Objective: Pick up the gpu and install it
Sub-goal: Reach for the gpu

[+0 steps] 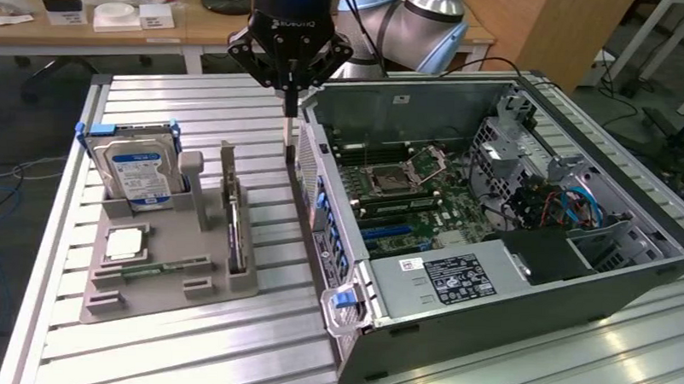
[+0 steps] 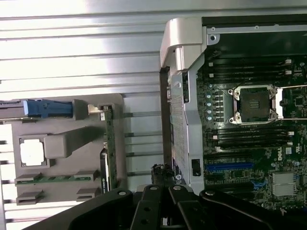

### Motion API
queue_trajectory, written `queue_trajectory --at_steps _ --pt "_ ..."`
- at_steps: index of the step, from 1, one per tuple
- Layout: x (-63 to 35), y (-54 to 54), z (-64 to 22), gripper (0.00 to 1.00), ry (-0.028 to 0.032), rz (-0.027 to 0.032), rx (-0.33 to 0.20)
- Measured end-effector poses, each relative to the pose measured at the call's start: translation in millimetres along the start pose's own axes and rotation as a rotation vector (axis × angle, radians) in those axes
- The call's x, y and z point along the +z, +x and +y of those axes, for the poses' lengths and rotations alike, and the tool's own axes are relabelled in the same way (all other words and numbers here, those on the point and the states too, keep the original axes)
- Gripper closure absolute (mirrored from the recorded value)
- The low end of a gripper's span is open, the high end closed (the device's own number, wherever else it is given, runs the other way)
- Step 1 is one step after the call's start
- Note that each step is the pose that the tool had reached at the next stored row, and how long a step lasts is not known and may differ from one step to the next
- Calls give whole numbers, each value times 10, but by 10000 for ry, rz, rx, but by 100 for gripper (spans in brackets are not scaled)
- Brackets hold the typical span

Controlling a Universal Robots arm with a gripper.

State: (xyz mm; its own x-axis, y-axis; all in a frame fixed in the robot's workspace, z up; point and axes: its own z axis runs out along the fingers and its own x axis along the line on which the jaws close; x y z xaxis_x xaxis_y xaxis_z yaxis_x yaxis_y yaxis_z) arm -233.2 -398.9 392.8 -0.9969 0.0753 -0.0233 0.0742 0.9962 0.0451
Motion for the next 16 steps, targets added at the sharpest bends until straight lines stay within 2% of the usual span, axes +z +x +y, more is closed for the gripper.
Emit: queue_trajectory --at_steps 16 --pt "-4 263 -20 89 1 1 0"
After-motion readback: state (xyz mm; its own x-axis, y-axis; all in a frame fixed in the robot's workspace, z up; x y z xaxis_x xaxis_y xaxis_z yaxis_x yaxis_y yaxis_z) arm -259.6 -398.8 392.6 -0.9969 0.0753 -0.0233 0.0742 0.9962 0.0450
